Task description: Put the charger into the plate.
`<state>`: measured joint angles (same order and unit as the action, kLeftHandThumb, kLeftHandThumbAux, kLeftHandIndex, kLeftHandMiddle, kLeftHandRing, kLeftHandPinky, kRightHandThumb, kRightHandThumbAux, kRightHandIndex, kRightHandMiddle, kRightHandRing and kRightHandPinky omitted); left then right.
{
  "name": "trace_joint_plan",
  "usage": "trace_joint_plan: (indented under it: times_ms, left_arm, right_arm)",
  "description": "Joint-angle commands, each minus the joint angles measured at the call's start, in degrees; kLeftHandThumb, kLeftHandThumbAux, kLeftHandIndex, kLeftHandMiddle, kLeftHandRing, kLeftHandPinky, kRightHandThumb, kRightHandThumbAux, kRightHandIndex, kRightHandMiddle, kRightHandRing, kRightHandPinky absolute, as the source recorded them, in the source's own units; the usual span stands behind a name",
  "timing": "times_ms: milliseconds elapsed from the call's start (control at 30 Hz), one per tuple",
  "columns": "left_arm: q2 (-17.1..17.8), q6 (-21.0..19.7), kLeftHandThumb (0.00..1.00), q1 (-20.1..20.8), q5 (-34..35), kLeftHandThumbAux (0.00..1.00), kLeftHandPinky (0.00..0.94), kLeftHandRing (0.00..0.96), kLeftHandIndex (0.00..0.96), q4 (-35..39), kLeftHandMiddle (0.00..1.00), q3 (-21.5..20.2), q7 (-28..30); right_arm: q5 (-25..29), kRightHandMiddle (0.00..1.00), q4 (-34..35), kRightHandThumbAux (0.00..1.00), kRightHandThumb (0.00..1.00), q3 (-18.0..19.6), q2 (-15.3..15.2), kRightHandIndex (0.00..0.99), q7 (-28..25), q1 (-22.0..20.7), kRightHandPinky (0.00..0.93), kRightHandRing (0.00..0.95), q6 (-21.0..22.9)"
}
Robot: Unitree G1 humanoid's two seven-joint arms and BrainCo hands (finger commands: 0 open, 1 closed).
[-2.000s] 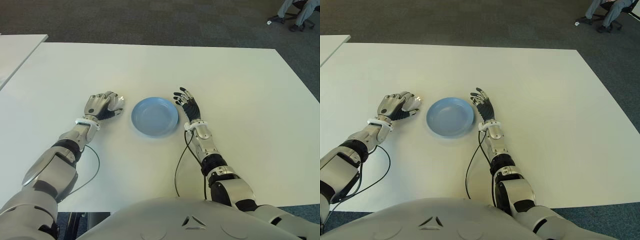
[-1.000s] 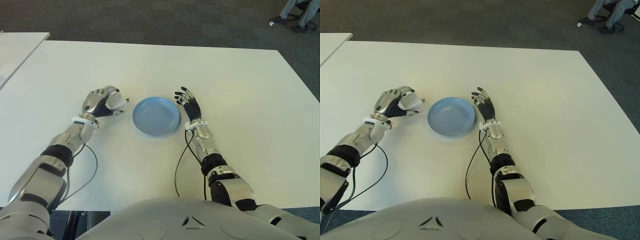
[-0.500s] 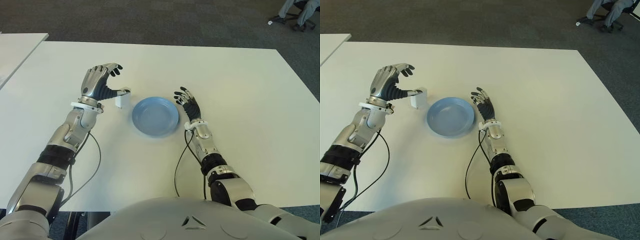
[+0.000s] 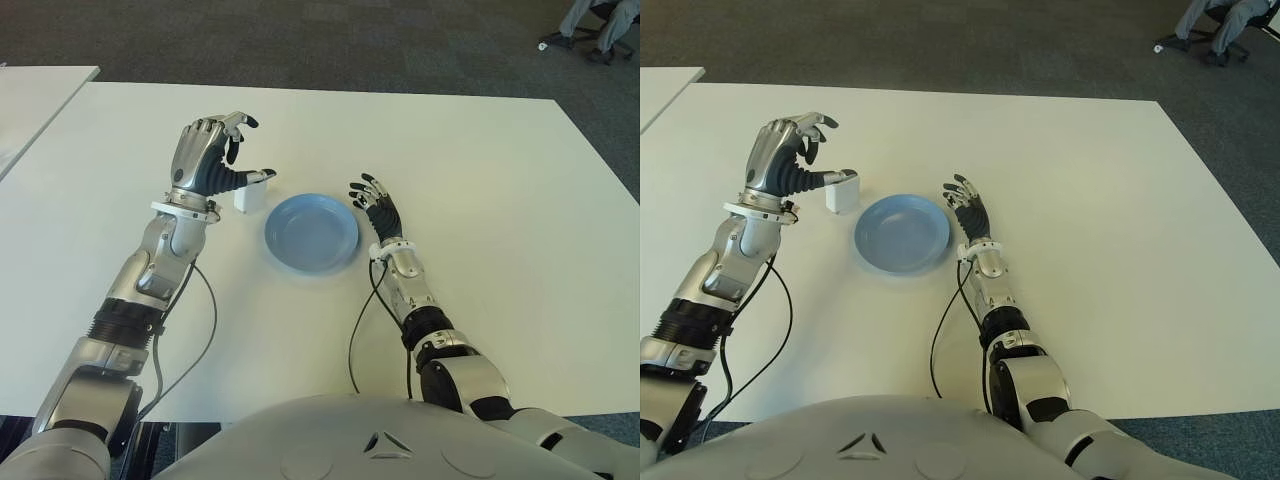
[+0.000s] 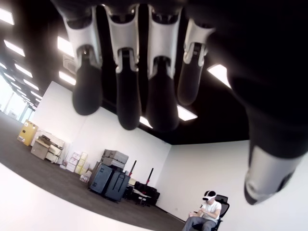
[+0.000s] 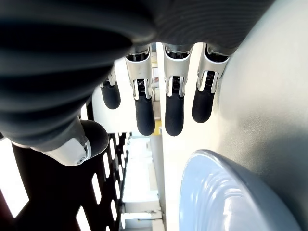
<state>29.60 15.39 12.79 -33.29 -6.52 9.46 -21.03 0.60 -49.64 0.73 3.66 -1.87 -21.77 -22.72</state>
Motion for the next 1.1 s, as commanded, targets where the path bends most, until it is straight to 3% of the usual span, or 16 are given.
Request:
trace_joint_plan:
  times_ms: [33, 667, 733, 867, 933, 967, 1067, 1100]
  left_arm:
    - [-0.9, 0.1, 0.751, 0.1, -0.8, 0.696, 0.855, 0.87, 0.442, 0.9, 0.876, -0.7, 1.1]
    - [-3.5, -2.1, 0.751, 1.8, -1.3, 0.696, 0.863, 0.867, 0.443, 4.2, 0.872, -0.7, 5.7]
    - [-3.2, -2.4, 0.751, 2.2, -1.0, 0.696, 0.856, 0.862, 0.443, 0.7, 0.867, -0.2, 7.2]
    - [-2.1, -3.0, 0.735, 2.7, -2.4, 0.69, 0.731, 0.782, 0.439, -2.8, 0.801, 0.3, 8.6]
    - [-0.9, -2.7, 0.714, 3.1, -3.7, 0.693, 0.581, 0.633, 0.429, -5.5, 0.661, 0.7, 8.5]
    - [-0.3, -2.5, 0.612, 3.2, -4.2, 0.616, 0.456, 0.496, 0.348, -6.7, 0.524, 0.9, 8.5]
    - [1.5, -3.2, 0.459, 3.4, -7.0, 0.513, 0.251, 0.273, 0.202, -8.1, 0.292, 1.9, 8.9]
    - [1.8, -3.6, 0.436, 3.4, -7.9, 0.498, 0.221, 0.235, 0.177, -7.9, 0.251, 2.1, 9.0]
  right_arm:
    - [-0.2, 0.263, -2.1, 0.54, 0.0, 0.1, 0.3, 0.119, 0.1, 1.2, 0.237, 0.248, 1.8]
    - [-0.3, 0.266, -3.5, 0.541, 0.0, 0.4, 0.8, 0.116, 0.4, 0.5, 0.233, 0.251, 1.2]
    - [-0.3, 0.267, -3.6, 0.541, 0.0, 0.5, 0.9, 0.115, 0.6, 0.5, 0.232, 0.25, 1.1]
    - [-0.2, 0.267, -3.8, 0.538, 0.0, 0.6, 0.8, 0.111, 0.5, 0.4, 0.232, 0.249, 1.1]
    - [-0.2, 0.266, -3.8, 0.536, 0.0, 0.5, 0.8, 0.11, 0.5, 0.4, 0.232, 0.249, 1.0]
    - [-0.2, 0.265, -3.8, 0.535, 0.0, 0.5, 0.9, 0.112, 0.5, 0.4, 0.229, 0.248, 1.0]
    - [-0.2, 0.266, -3.9, 0.535, 0.0, 0.6, 0.9, 0.116, 0.5, 0.3, 0.228, 0.248, 1.1]
    - [-0.2, 0.267, -3.9, 0.536, 0.0, 0.6, 0.9, 0.117, 0.5, 0.3, 0.229, 0.249, 1.1]
